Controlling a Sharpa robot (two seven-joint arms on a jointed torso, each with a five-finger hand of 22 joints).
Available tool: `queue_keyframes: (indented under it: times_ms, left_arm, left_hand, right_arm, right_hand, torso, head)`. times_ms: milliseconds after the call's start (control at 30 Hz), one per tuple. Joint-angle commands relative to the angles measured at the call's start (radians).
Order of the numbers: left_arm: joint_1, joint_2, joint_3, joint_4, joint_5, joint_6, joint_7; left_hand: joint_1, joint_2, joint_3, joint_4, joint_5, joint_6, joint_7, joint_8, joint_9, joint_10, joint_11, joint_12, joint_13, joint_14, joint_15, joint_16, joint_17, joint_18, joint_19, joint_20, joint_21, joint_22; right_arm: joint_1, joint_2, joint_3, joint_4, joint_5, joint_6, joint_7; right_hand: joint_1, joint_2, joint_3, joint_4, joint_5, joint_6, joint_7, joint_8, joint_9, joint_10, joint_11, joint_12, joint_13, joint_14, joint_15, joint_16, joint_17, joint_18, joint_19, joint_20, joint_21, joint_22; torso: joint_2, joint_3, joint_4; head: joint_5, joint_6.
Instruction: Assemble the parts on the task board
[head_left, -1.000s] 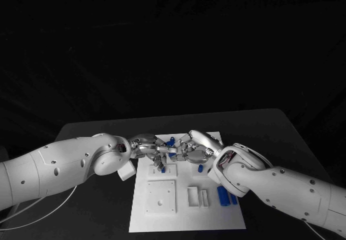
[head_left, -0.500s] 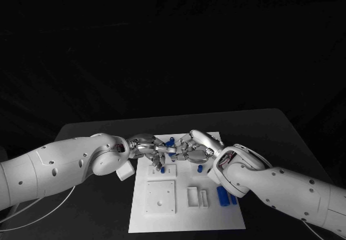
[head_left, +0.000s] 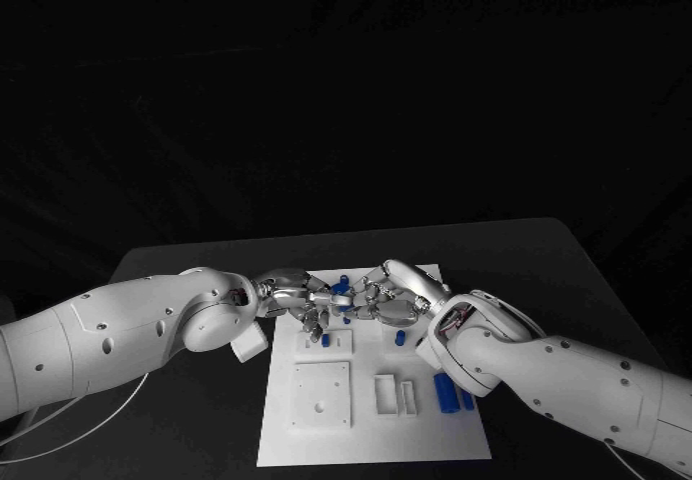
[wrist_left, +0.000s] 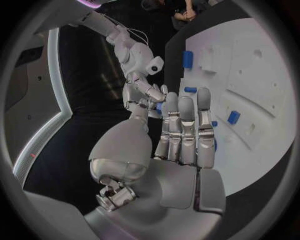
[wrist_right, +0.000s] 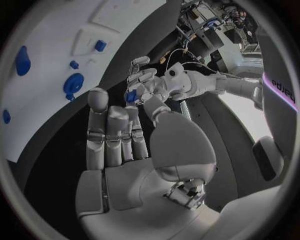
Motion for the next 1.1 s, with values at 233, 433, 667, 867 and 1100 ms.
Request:
queue_keyframes:
  times_ms: [233,433,667,867,1100]
  left_arm:
    - [0.001,0.003,0.0,0.002,-0.012,-0.028,0.027]
    - [0.001,0.005,0.0,0.001,-0.013,-0.037,0.029]
    - [0.001,0.005,0.0,0.001,-0.014,-0.038,0.03]
    - [0.001,0.005,0.0,0.0,-0.019,-0.035,0.023]
    - [0.001,0.004,0.0,0.001,-0.021,-0.031,0.021]
  left_hand:
    - [0.008,0.034,0.011,-0.01,0.05,-0.013,-0.001,-0.002,-0.012,-0.016,0.003,0.012,0.0,-0.014,0.002,0.009,-0.001,-0.004,-0.009,0.003,0.0,0.015]
    - [0.021,0.062,0.018,-0.015,0.05,-0.02,0.005,-0.029,-0.041,-0.026,0.007,0.013,-0.005,-0.022,0.005,0.011,-0.006,-0.002,-0.014,0.006,-0.001,0.015]
    - [0.025,0.078,0.023,-0.017,0.049,-0.021,0.007,-0.037,-0.053,-0.031,0.008,0.014,-0.008,-0.026,0.007,0.012,-0.009,-0.002,-0.017,0.008,-0.002,0.014]
    - [0.02,0.077,0.019,-0.014,0.048,-0.022,0.008,-0.038,-0.057,-0.034,0.01,0.013,-0.009,-0.029,0.009,0.012,-0.01,-0.001,-0.02,0.009,-0.003,0.014]
    - [0.019,0.077,0.018,-0.012,0.049,-0.021,0.008,-0.038,-0.058,-0.035,0.01,0.013,-0.01,-0.031,0.009,0.012,-0.012,-0.001,-0.021,0.01,-0.003,0.013]
  right_arm:
    - [-0.003,0.002,0.0,0.005,0.009,-0.007,-0.006]
    - [-0.005,0.004,0.0,0.008,0.018,-0.012,-0.011]
    - [-0.007,0.005,0.0,0.011,0.021,-0.022,-0.021]
    - [-0.008,0.005,0.0,0.013,0.022,-0.04,-0.03]
    - [-0.009,0.005,0.0,0.014,0.023,-0.056,-0.041]
  right_hand:
    - [0.008,0.001,0.009,0.0,0.0,0.081,-0.015,0.007,0.051,0.009,0.0,-0.004,0.001,0.007,-0.001,-0.004,0.001,-0.01,0.026,-0.006,0.003,0.048]
    - [0.008,0.001,0.01,-0.001,-0.001,0.08,-0.015,0.007,0.051,0.01,0.0,-0.004,0.002,0.008,-0.001,-0.003,0.001,-0.01,0.026,-0.006,0.003,0.048]
    - [0.007,0.0,0.013,-0.001,-0.001,0.081,-0.015,0.007,0.052,0.011,0.0,-0.003,0.003,0.008,-0.001,-0.003,0.002,-0.01,0.027,-0.007,0.002,0.048]
    - [0.006,-0.001,0.017,-0.002,-0.002,0.082,-0.015,0.007,0.052,0.012,0.0,-0.004,0.004,0.009,-0.001,-0.003,0.002,-0.01,0.027,-0.007,0.002,0.048]
    - [0.006,-0.002,0.021,-0.003,-0.004,0.082,-0.015,0.007,0.053,0.013,0.0,-0.004,0.004,0.01,-0.002,-0.002,0.003,-0.009,0.028,-0.007,0.002,0.048]
  torso:
    - [0.0,-0.0007,0.0001]
    - [0.0,-0.0009,0.0003]
    - [0.0,-0.0007,0.0003]
    - [0.0,-0.0004,0.0005]
    - [0.0,-0.0003,-0.0007]
  head:
    - [0.0,0.002]
    - [-0.001,0.002]
    - [-0.001,0.002]
    - [-0.001,0.004]
    - [-0.001,0.004]
